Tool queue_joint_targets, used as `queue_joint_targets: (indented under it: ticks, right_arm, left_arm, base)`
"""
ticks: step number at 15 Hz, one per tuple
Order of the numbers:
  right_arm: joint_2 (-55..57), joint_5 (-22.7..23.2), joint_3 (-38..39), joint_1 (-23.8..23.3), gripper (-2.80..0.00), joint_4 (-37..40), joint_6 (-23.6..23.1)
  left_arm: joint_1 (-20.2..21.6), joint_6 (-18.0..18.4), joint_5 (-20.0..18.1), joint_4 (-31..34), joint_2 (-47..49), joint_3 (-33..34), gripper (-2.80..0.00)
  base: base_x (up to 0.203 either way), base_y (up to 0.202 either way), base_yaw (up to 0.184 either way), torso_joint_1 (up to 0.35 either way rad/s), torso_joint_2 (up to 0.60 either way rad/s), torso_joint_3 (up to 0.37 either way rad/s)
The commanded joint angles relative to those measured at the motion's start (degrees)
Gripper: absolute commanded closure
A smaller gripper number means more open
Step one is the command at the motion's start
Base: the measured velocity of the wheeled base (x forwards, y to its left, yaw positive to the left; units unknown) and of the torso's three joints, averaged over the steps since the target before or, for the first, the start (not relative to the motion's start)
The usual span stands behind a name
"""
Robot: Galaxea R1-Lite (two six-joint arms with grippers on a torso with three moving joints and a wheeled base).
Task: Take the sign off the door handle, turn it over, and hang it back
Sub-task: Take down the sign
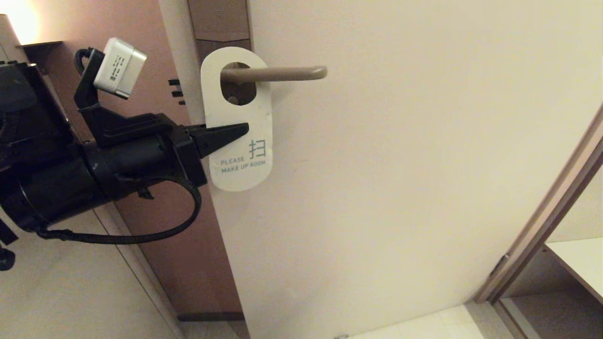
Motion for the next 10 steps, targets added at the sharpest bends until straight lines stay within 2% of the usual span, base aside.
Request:
queue_joint_targets:
  ticks: [1, 6, 10]
  right_arm:
    - [0.07, 0.02, 0.00, 0.02, 0.00, -0.03, -0.02]
    - [0.07, 0.02, 0.00, 0.02, 0.00, -0.03, -0.02]
    - [0.07, 0.02, 0.00, 0.02, 0.00, -0.03, -0.11]
  left_arm:
    - [-0.89, -0.03, 0.94, -0.25, 0.24, -0.17, 0.00]
    - [-1.12, 0.46, 1.95, -0.18, 0.57, -0.34, 0.00]
    - [-1.95, 0.77, 5.90, 0.26, 0.94, -1.07, 0.00]
  base:
    - [0.000, 0.000, 0.000, 0.000, 0.00, 0.000]
    - [0.000, 0.000, 0.000, 0.000, 0.00, 0.000]
    - [0.000, 0.000, 0.000, 0.000, 0.00, 0.000]
